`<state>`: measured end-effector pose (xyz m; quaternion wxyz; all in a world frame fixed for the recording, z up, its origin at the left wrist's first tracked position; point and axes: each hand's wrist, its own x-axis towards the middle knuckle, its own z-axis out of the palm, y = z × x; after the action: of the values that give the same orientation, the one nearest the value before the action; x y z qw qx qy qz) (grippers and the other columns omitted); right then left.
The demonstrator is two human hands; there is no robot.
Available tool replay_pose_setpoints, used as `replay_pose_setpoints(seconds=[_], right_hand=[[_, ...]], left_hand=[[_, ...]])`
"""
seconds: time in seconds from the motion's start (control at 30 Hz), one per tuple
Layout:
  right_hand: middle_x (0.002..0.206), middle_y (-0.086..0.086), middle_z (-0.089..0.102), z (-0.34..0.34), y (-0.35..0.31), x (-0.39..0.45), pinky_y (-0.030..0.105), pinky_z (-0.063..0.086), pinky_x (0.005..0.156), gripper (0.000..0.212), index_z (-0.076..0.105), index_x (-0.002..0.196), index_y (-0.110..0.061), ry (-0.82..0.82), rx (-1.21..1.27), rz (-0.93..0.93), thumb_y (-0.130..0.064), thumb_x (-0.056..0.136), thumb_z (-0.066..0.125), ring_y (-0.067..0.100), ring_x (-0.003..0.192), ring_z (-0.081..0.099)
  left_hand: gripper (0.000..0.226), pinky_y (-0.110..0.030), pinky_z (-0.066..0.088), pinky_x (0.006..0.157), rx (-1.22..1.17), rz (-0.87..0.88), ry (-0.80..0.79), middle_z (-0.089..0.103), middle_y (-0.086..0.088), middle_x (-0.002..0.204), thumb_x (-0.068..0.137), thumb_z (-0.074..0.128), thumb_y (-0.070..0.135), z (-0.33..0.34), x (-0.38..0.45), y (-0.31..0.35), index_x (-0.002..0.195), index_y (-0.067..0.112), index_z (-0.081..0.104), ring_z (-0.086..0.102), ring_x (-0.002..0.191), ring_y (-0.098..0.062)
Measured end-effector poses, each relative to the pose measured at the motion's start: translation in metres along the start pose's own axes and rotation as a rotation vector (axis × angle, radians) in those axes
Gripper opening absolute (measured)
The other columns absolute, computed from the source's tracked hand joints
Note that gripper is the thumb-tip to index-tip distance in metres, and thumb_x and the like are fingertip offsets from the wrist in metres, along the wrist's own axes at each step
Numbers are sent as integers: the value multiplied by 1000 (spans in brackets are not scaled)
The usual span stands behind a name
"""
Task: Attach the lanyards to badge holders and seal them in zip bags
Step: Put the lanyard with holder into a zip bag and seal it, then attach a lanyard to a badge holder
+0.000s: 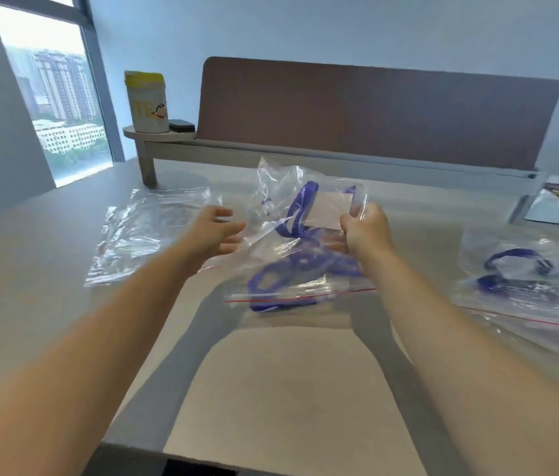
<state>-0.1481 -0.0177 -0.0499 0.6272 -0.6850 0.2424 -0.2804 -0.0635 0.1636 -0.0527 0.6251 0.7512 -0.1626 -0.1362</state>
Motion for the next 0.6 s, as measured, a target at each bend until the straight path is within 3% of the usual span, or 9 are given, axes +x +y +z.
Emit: replay_pose_setpoints(seconds=[0.07,0.13,0.23,0.33,0.4,0.5,0.57,0.6], right_hand=[[87,9,54,-43,1,5,26,57,46,20,38,78,-16,154,-67,-37,-1,89,41,25,59,62],[91,8,52,-85,1,8,33,59,54,20,37,77,-18,263,-113,-40,-3,89,42,29,70,62],[95,6,46,-139,2,5,20,52,39,10,35,93,-11,354,-113,-18,-2,91,39,20,61,57],[101,9,45,-177,10,2,15,46,31,11,34,97,-11,450,-97,6,-2,92,39,17,56,54],[102,9,45,-193,15,1,13,41,28,11,36,100,-9,475,-114,21,-2,92,38,15,55,51],[99,8,44,-212,20,3,6,34,29,23,42,114,-2,499,-175,-15,0,92,37,12,59,47],[94,6,45,-223,20,6,7,40,44,25,42,115,0,529,-239,-36,-2,91,38,18,70,51],[91,5,47,-228,21,9,16,48,56,24,42,114,-2,543,-248,-35,-3,90,38,21,74,53]], left_hand=[[21,-24,46,67,177,65,-101,53,-7,95,88,56,6,41,7,1,109,2,54,52,81,-18],[30,-30,44,81,465,113,-214,59,-9,100,84,61,9,78,14,-1,113,1,56,53,91,-20],[45,-32,44,87,1024,67,-342,60,-8,101,80,65,21,127,19,-8,119,5,51,53,92,-23],[40,-30,44,90,1338,11,-388,61,-10,103,86,57,24,157,18,-15,120,4,51,52,91,-21],[32,-27,45,89,1405,20,-378,59,-5,91,88,54,23,166,21,-18,115,4,55,53,88,-19],[27,-24,44,73,1422,119,-320,50,-1,74,89,54,23,175,28,-16,108,4,57,51,76,-15],[26,-24,40,66,1309,156,-276,53,-3,74,88,54,21,185,35,-9,105,3,59,51,72,-15],[24,-24,39,62,1220,181,-244,54,-4,73,89,52,19,193,37,-5,104,2,59,51,68,-16]])
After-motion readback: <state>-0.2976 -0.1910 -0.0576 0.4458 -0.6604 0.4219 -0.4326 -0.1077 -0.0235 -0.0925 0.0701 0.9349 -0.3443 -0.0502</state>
